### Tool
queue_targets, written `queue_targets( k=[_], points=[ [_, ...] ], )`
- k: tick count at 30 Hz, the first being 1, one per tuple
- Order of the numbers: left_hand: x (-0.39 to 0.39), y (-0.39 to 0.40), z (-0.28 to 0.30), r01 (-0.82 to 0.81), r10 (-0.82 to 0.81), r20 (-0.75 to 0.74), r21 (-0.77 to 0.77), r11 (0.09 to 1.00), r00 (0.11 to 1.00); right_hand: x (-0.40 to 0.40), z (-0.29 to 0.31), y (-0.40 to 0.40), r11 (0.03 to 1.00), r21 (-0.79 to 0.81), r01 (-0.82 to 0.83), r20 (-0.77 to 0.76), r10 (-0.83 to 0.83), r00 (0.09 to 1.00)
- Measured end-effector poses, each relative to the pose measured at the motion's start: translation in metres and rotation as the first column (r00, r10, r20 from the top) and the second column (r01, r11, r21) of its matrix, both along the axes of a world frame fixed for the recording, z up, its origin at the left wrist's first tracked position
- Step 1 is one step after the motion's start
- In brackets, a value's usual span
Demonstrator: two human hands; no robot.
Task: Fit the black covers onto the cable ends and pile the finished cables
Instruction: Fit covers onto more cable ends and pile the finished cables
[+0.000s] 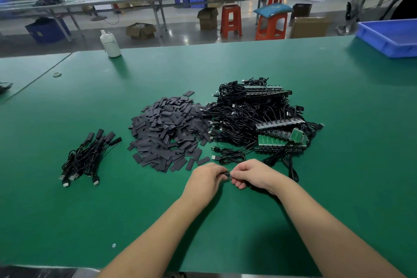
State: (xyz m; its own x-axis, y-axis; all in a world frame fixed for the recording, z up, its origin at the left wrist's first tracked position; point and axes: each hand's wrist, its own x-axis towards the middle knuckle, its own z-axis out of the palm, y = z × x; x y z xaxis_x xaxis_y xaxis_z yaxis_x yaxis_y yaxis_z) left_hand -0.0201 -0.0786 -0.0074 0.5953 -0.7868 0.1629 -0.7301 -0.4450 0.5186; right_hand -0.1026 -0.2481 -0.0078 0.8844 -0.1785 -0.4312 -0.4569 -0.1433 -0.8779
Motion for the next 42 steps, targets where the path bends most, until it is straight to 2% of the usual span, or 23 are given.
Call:
queue_targets(
  k=[4, 11, 25, 29, 30, 33, 36, 38, 40, 42],
  points=[
    [0.0, 0.0, -0.001, -0.011, 0.011, -0.007, 0.01, 1.0, 1.0, -0.001, 0.003, -0.001, 0.999, -0.01, -0.048, 0.005, 0.048, 0.999],
    [0.005, 0.005, -0.006, 0.07, -0.07, -0.002, 0.103, 0.992, 0.998, 0.001, -0.008, 0.001, 0.997, -0.056, -0.048, 0.02, 0.049, 0.999],
    [-0.001, 0.004, -0.018, 0.037, -0.035, -0.019, 0.074, 0.997, 0.999, 0.004, -0.015, 0.0, 0.991, -0.107, -0.075, 0.002, 0.075, 0.997],
    [0.003, 0.001, -0.013, 0.014, -0.012, -0.014, 0.168, 0.986, 1.0, 0.007, -0.01, 0.002, 0.976, -0.19, -0.11, -0.022, 0.107, 0.994],
    [0.005, 0.001, -0.011, -0.003, 0.01, -0.04, 0.174, 0.985, 0.999, 0.008, -0.007, 0.002, 0.972, -0.201, -0.119, -0.032, 0.115, 0.993],
    [0.013, 0.003, -0.008, -0.041, 0.073, -0.248, 0.128, 0.991, 0.966, 0.006, 0.0, 0.002, 0.954, -0.249, -0.168, -0.039, 0.164, 0.986],
    [0.012, 0.006, -0.004, 0.01, 0.022, -0.346, 0.091, 0.996, 0.938, 0.004, 0.002, 0.004, 0.913, -0.354, -0.202, -0.055, 0.196, 0.979],
    [0.01, 0.007, -0.002, 0.076, -0.047, -0.26, 0.102, 0.992, 0.964, 0.004, 0.001, 0.005, 0.903, -0.389, -0.184, -0.063, 0.173, 0.983],
    [0.01, 0.008, -0.004, 0.123, -0.116, -0.049, 0.177, 0.976, 0.992, 0.005, 0.001, 0.006, 0.9, -0.402, -0.168, -0.065, 0.154, 0.986],
    [0.01, 0.011, -0.006, 0.112, -0.143, 0.128, 0.227, 0.968, 0.981, 0.005, 0.001, 0.007, 0.903, -0.397, -0.166, -0.072, 0.15, 0.986]
  ],
)
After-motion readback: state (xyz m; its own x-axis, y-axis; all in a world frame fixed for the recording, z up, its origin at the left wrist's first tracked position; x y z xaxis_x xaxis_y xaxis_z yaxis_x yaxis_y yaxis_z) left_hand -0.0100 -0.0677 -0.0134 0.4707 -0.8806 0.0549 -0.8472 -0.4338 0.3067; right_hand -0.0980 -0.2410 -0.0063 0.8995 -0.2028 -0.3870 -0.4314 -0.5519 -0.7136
